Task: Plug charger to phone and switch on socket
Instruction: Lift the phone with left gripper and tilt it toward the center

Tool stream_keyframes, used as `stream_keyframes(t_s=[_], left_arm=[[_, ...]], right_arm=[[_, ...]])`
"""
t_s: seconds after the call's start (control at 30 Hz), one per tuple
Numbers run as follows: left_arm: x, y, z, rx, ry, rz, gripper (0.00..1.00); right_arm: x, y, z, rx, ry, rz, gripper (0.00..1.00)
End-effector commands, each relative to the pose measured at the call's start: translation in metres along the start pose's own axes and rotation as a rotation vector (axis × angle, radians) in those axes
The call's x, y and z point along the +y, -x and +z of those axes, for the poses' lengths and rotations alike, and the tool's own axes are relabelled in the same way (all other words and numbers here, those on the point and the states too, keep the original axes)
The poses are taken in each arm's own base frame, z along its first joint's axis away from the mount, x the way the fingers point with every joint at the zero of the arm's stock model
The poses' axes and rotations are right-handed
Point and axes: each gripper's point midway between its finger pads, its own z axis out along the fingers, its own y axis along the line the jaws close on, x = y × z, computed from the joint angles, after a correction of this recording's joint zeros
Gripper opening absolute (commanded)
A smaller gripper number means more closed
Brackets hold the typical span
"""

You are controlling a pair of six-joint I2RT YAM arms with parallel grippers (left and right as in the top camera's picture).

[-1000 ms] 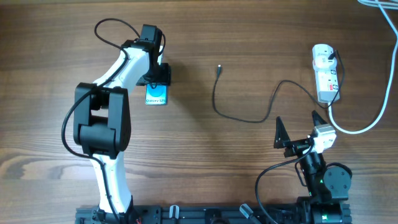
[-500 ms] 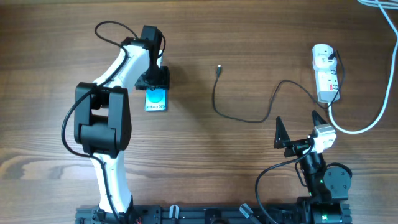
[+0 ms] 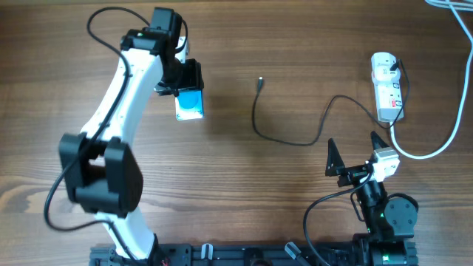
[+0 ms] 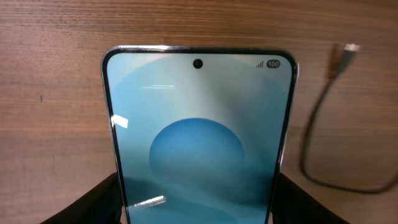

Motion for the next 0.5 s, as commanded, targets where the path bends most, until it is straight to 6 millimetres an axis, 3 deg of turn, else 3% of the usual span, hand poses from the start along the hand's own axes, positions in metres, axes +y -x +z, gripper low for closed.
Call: stream_keyframes(t_s=[0.0, 0.1, 0.33, 0.47], left_arm=[[-0.018, 0.003, -0.056, -0.101, -0.091, -0.090, 0.46], [-0.037, -0.009, -0.078, -0.086, -0.205, -0.102, 0.49], [-0.059, -0.023, -0.085, -0.012, -0.337, -0.124, 0.48], [-0.068, -0.026, -0.088, 0.025, -0.394, -0.194, 0.42]], right_arm=[[-0.002, 0.001, 0.000, -0.008, -0.011, -0.001, 1.00], [-0.002, 0.001, 0.000, -0.008, -0.011, -0.001, 1.00], [-0.001, 0.002, 0.000, -0.008, -0.006, 0.011, 1.00], [0.000, 0.001, 0.000, -0.008, -0.002, 0.150, 1.00]])
